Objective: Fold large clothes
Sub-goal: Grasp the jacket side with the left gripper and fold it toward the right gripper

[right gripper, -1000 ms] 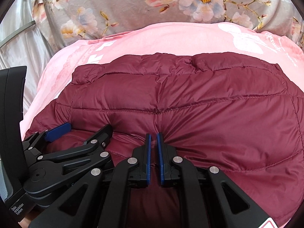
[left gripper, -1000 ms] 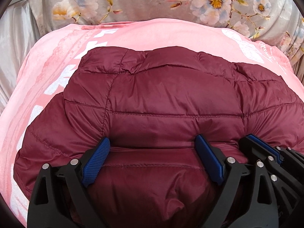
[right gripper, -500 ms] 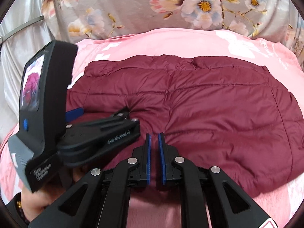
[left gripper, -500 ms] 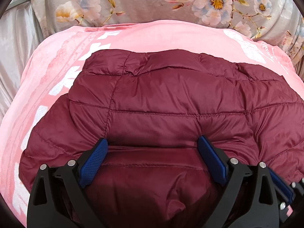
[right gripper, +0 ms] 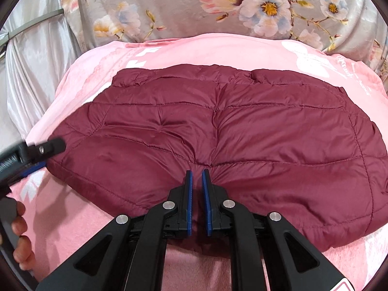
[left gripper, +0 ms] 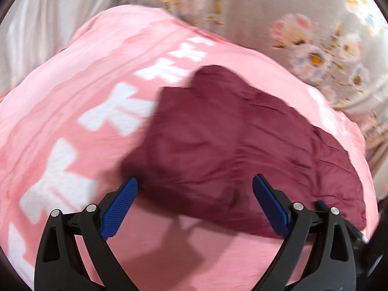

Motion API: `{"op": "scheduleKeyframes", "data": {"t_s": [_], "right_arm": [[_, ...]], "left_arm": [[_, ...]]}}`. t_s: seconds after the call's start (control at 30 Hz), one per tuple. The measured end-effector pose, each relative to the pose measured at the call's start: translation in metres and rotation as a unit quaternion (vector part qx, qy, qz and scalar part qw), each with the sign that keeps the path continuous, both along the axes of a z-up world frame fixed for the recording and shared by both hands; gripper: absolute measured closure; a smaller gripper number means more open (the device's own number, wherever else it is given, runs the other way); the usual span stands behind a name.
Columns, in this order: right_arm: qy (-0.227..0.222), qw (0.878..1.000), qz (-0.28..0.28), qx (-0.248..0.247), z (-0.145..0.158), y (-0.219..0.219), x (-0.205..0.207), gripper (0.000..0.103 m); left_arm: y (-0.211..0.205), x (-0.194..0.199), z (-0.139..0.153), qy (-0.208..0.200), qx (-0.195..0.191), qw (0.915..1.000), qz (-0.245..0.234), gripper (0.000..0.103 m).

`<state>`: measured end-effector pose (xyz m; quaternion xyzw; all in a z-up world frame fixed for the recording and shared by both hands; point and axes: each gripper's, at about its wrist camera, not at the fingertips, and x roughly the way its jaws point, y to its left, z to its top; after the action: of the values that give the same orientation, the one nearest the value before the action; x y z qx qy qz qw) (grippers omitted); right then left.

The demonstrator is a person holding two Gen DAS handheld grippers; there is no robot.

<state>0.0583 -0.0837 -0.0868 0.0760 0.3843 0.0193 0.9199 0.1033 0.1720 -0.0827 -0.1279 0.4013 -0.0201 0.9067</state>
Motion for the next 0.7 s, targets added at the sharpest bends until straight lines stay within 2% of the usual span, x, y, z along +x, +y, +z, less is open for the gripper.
{"op": "scheduleKeyframes", "data": {"t_s": [0.03,0.1,0.17,0.2,0.3,0.47,0.5,0.57,0.6,0.67,0.7], "right_arm": [[-0.001,1.0,-0.002,0.014,0.002,-0.002,-0.001,0.091],[-0.004,0.999,-0.002,0.035,0.007,-0.004,-0.002,0.091],[-0.006,1.0,0.002,0.03,0.009,-0.001,-0.002,0.092],[-0.005,1.0,0.005,0.024,0.009,0.001,-0.002,0.092],[-0.001,1.0,0.007,0.015,0.005,0.005,0.001,0.091],[0.002,1.0,0.009,0.002,-0.004,0.008,0.003,0.091],[0.003,1.0,0.009,0.003,-0.006,0.008,0.003,0.091],[0.004,1.0,0.01,0.006,-0.006,0.007,0.005,0.091],[0.005,1.0,0.01,0.01,-0.007,0.007,0.005,0.091],[0.007,1.0,0.01,0.016,-0.008,0.005,0.006,0.091],[0.007,1.0,0.01,0.02,-0.008,0.004,0.006,0.091]], "left_arm": [[0.008,0.001,-0.004,0.005,-0.004,0.9999,0.01,0.01],[0.023,0.003,-0.013,0.02,-0.036,0.9989,0.024,0.01],[0.036,0.007,-0.024,0.035,-0.084,0.9953,0.033,0.01],[0.039,0.008,-0.026,0.037,-0.095,0.9942,0.036,0.01],[0.038,0.012,-0.025,0.033,-0.1,0.9938,0.036,0.01],[0.04,0.022,-0.028,0.035,-0.14,0.9887,0.041,0.013],[0.039,0.025,-0.027,0.035,-0.144,0.9883,0.038,0.017],[0.035,0.028,-0.027,0.042,-0.154,0.9869,0.024,0.042],[0.035,0.029,-0.028,0.045,-0.17,0.9844,0.016,0.047],[0.035,0.029,-0.029,0.05,-0.198,0.9788,0.006,0.072],[0.035,0.028,-0.027,0.051,-0.216,0.9751,-0.001,0.077]]}}
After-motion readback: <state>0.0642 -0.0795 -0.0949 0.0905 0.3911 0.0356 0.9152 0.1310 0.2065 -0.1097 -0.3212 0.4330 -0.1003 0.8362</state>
